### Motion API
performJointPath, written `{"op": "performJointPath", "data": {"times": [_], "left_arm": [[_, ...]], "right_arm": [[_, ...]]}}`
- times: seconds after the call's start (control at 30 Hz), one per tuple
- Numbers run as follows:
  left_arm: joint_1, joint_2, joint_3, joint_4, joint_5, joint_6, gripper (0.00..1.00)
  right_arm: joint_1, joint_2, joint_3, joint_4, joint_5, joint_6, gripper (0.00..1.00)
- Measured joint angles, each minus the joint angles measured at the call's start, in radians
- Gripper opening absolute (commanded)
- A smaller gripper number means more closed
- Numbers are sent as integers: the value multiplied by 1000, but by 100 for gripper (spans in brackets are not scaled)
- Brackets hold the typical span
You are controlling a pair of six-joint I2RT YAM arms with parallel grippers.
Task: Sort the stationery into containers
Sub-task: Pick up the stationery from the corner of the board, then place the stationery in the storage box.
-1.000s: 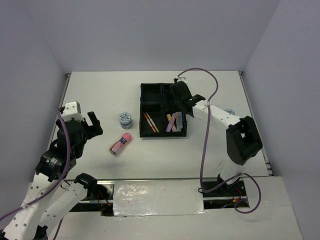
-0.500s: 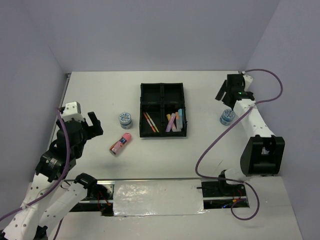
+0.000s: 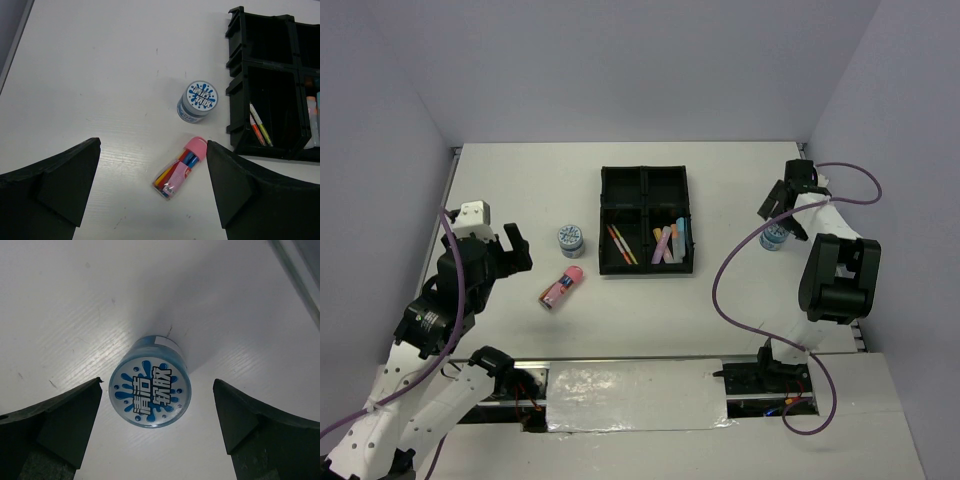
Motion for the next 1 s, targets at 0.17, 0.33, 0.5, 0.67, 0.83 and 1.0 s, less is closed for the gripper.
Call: {"op": "performJointPath", "data": {"times": [0.17, 0.33, 0.5, 0.67, 0.83, 1.0], "left_arm": [[0, -6, 0, 12, 16, 2, 99], [0, -8, 0, 15, 26, 2, 99], [0, -8, 0, 15, 32, 3, 99], [0, -13, -9, 18, 37, 3, 99], [0, -14, -13, 21, 42, 3, 99], [0, -14, -13, 22, 42, 3, 99]], "right_arm": [[-2, 48, -31, 32, -27, 1, 87], [-2, 50, -65, 70, -57, 4, 40], [0, 34, -84, 90, -65, 3, 0], [50, 29, -79, 76, -70, -2, 0], [254, 32, 89, -17, -58, -23, 0], [447, 120, 503, -60, -76, -82, 0]]}}
